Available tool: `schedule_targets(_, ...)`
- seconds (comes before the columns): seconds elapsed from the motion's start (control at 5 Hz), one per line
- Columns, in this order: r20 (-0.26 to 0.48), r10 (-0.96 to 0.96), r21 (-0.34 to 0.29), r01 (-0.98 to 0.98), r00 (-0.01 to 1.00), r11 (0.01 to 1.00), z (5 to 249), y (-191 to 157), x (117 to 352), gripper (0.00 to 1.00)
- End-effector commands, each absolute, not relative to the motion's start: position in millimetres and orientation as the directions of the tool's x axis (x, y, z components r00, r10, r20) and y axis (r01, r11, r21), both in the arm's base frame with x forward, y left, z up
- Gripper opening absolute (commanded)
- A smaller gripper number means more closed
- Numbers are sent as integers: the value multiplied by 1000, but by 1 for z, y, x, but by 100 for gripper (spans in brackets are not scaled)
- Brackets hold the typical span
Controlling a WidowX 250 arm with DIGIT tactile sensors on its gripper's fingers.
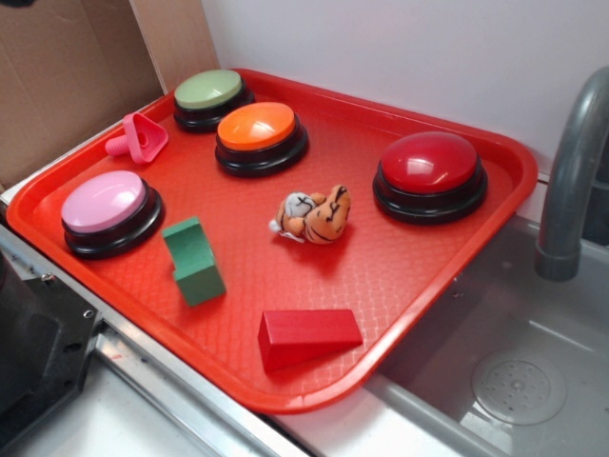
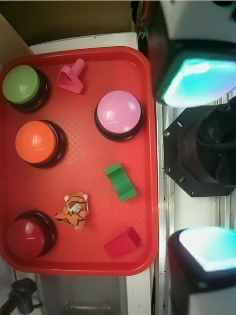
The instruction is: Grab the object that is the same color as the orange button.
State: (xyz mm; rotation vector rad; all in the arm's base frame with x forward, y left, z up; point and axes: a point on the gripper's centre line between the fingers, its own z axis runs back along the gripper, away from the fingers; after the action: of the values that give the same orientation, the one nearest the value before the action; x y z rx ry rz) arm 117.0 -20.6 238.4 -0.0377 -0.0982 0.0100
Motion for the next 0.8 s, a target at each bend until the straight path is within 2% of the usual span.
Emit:
schedule_targets(0.0, 98, 12, -38, -8, 995, 999, 238, -21, 117, 100)
schedule_targets(0.2, 174, -241, 51, 235, 955, 971, 232, -39, 160, 100)
schedule_targets(0.4, 95, -480, 85, 473, 872, 877, 195, -56, 203, 100)
schedule_targets(0.6, -4, -687, 109, 683, 727, 722, 162, -82, 215, 100)
